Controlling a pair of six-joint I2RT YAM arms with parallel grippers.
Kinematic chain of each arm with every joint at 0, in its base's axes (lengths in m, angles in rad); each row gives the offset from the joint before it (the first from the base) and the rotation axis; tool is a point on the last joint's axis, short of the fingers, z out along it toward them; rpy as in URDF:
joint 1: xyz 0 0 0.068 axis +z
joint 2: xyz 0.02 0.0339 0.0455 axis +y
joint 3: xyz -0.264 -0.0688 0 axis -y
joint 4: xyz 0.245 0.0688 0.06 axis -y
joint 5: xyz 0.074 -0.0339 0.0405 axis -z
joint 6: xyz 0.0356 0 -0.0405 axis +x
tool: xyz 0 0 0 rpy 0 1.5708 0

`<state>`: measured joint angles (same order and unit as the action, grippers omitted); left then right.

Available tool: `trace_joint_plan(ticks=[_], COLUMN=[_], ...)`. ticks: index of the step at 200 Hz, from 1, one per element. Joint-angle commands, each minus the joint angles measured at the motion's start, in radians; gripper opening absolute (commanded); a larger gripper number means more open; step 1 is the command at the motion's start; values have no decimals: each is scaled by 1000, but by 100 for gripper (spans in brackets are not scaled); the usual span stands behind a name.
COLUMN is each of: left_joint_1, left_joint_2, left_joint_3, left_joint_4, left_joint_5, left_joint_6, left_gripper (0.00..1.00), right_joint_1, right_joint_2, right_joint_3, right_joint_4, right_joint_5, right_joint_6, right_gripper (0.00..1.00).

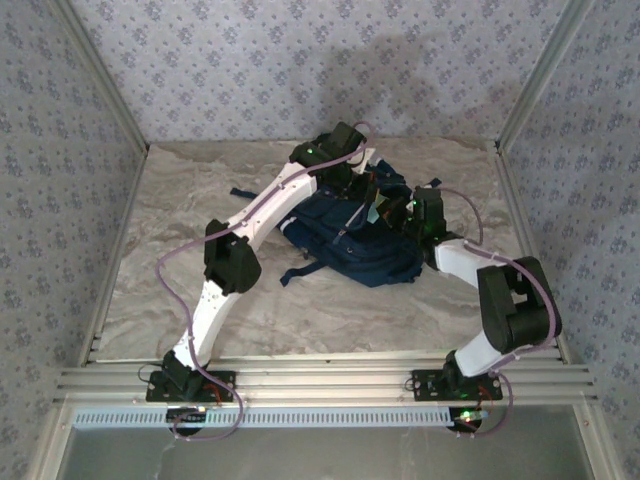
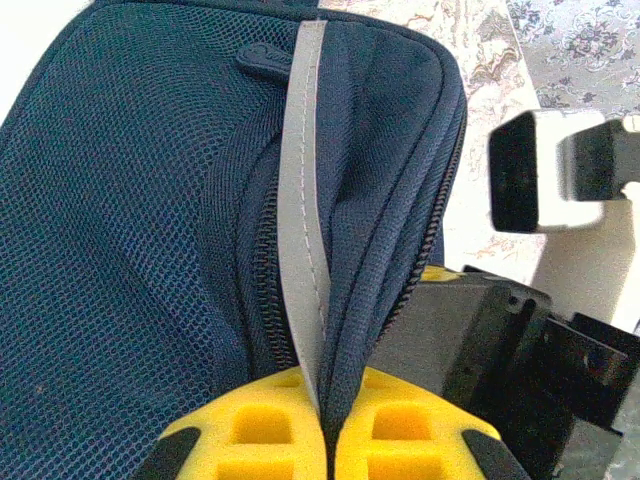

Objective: Pack books, pencil case, and school supplies into a backpack

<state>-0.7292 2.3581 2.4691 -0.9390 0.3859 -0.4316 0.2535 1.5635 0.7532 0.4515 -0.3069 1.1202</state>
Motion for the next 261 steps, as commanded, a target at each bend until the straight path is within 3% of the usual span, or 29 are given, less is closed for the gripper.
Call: trace_joint_plan(ticks=[1, 30, 111, 192, 249, 261], left_joint_1=[-9, -7, -4, -8, -7, -8], left_joint_2=[-54, -51, -45, -56, -66, -64], left_joint_3=[21, 21, 19, 17, 17, 16], left_joint_4=[80, 76, 69, 70, 70, 71], left_joint_5=[50, 47, 45, 68, 68, 67], left_joint_6=[8, 13, 14, 2, 8, 9], left_gripper=[2, 2, 2, 2, 2, 2], right_joint_1=[-5, -4, -3, 14, 13, 16], right_joint_2=[21, -13, -181, 128, 122, 130], right_joint_3=[-18, -55, -106, 19, 28, 54], right_joint_4=[203, 273, 71, 352, 42, -6], right_joint_5=[-81, -90, -57, -186, -7, 12], right_joint_6=[133, 191, 77, 105, 16, -6], right_gripper=[0, 0, 0, 0, 0, 4])
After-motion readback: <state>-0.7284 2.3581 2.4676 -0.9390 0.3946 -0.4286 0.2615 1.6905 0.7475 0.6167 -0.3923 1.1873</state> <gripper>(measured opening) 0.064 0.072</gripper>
